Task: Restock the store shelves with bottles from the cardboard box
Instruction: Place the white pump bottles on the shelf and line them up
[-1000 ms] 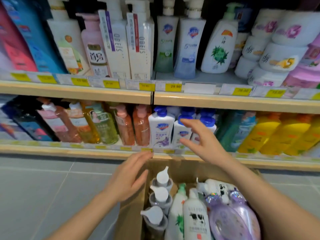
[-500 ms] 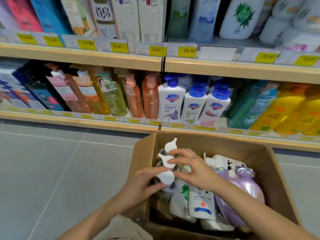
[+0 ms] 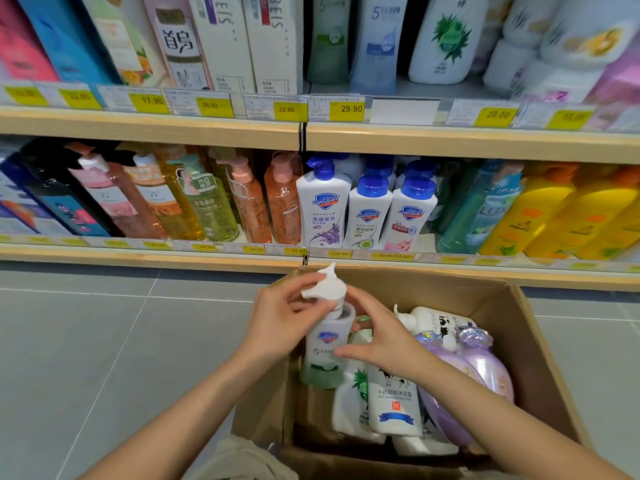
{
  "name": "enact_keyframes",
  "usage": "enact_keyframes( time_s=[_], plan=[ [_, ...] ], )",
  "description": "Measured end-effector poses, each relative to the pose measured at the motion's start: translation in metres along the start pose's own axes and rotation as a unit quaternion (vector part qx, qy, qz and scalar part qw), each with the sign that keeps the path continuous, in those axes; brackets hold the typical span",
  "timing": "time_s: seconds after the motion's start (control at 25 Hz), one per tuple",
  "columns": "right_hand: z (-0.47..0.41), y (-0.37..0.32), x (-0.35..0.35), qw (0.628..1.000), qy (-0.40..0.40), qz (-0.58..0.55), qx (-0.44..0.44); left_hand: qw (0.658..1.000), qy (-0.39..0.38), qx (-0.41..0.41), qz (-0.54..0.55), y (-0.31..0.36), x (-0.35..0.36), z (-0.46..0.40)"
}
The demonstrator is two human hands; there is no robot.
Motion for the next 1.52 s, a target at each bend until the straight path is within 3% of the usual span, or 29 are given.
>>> enact_keyframes(
  time_s=[0.16,0.28,0.52,0.8,1.04,1.24,1.52],
  plan=[
    [-0.023,-0.02,-0.023,0.995,0.051,-0.085,0.015,0.999,0.009,0.049,0.002,0.039,0.009,-0.033],
    [-0.041,-0.035,-0.052,0.987,0.086,-0.132,0.026,0.996,-0.046,0.074,0.011,0.051,0.012,-0.059],
    [-0.077,-0.086,-0.112,0.987,0.135,-0.082,-0.014,0.987,-0.163,0.01,0.009,0.048,0.029,-0.073],
    [-0.109,-0.13,-0.15,0.985,0.142,-0.059,-0.08,0.994,-0.065,0.087,0.012,0.096,0.038,-0.109],
    [-0.14,-0.119,-0.219,0.932,0.255,0.219,-0.134,0.981,0.016,0.192,-0.012,0.179,0.023,-0.171],
    [-0.167,-0.095,-0.231,0.9,0.28,0.317,-0.106,0.967,0.04,0.25,-0.001,0.216,0.022,-0.226],
    [-0.175,-0.086,-0.228,0.879,0.318,0.329,-0.135,0.977,0.064,0.197,-0.045,0.176,0.033,-0.27]
  ],
)
Point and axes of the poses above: each hand's wrist, its own z-axis away from the middle knuckle, its own x-axis out of the palm, y = z × x, the point moved 1 cm from there along -z, towards the middle knuckle, and after that the axes turned 5 degrees about y, right-handed, at the moved point
